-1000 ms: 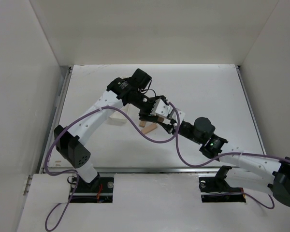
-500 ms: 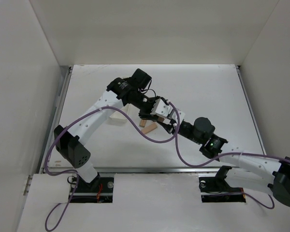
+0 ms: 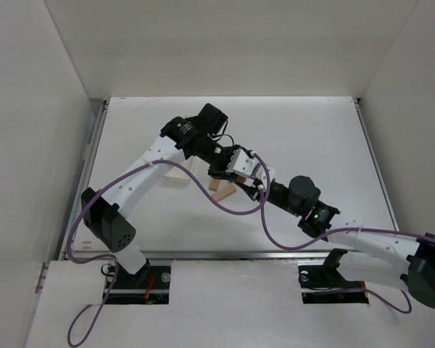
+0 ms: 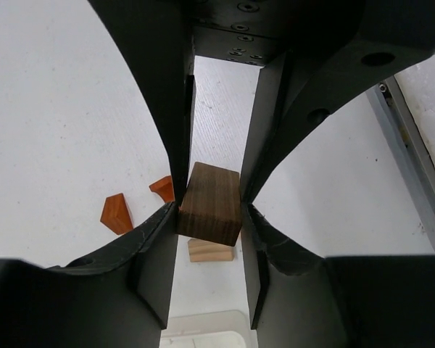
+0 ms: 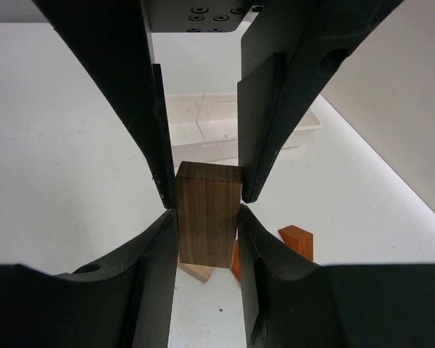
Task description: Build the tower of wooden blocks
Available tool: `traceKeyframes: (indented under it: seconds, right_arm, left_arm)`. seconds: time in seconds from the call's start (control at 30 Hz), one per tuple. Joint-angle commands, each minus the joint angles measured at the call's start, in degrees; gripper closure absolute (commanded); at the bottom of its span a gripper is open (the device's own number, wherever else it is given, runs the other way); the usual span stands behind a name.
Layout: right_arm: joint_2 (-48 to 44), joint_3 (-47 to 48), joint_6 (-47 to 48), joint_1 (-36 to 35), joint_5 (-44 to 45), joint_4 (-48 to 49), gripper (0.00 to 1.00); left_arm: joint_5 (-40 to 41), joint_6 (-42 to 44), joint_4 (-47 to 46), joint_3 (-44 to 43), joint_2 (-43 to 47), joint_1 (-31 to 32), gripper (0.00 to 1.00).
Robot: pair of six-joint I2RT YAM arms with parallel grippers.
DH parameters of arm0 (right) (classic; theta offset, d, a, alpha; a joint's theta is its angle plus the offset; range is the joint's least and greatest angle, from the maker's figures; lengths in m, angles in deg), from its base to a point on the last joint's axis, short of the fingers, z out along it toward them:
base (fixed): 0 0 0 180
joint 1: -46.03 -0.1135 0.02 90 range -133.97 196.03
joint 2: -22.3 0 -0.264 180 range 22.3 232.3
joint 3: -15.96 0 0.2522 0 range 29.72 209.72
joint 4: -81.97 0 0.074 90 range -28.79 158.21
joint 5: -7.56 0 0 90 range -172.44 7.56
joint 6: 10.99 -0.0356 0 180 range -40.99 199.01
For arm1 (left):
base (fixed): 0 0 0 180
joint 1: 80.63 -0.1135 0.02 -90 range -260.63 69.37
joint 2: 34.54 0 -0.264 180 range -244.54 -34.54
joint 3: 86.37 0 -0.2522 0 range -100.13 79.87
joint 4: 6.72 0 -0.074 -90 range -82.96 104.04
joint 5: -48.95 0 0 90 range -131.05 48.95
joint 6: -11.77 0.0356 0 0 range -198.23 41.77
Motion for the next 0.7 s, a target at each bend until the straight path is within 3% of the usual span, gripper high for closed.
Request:
traceKeyframes:
  seconds: [0.0, 0.07, 0.17, 0.33, 0.47, 0.5, 0.67]
  right_arm:
    - [0.0, 1.1, -0.1, -0.6, -1.1, 3.0, 1.0]
    - [0.0, 1.1, -0.1, -0.6, -0.6, 3.0, 1.0]
    - [0.0, 1.1, -0.1, -0.6, -0.6, 3.0, 1.0]
    - [0.0, 1.1, -0.1, -0.6, -0.1, 3.0, 1.0]
    - [0.0, 1.1, -1.4, -0.6, 0.5, 2.4, 0.75]
    - [0.0, 1.1, -1.4, -0.6, 0.5, 2.4, 0.65]
    - [-0.5, 0.5, -2.0, -0.6, 1.2, 2.4, 0.49]
  left_arm:
    - [-1.8, 1.2, -0.1, -0.9, 2.7, -0.3, 0.71]
    - [-2.3, 0.3, -0.7, -0.9, 2.7, -0.3, 0.8]
    - [-2.3, -0.3, -0.7, -0.9, 3.2, -0.3, 0.8]
    - [-2.3, -1.4, -1.2, 0.3, 3.7, -0.3, 0.99]
    - [-1.8, -2.4, -1.2, 0.8, 4.2, -0.3, 1.0]
    - [-1.3, -2.4, -1.2, 0.8, 4.2, -0.3, 1.0]
    - [1.3, -3.5, -1.2, 2.1, 4.2, -0.8, 1.0]
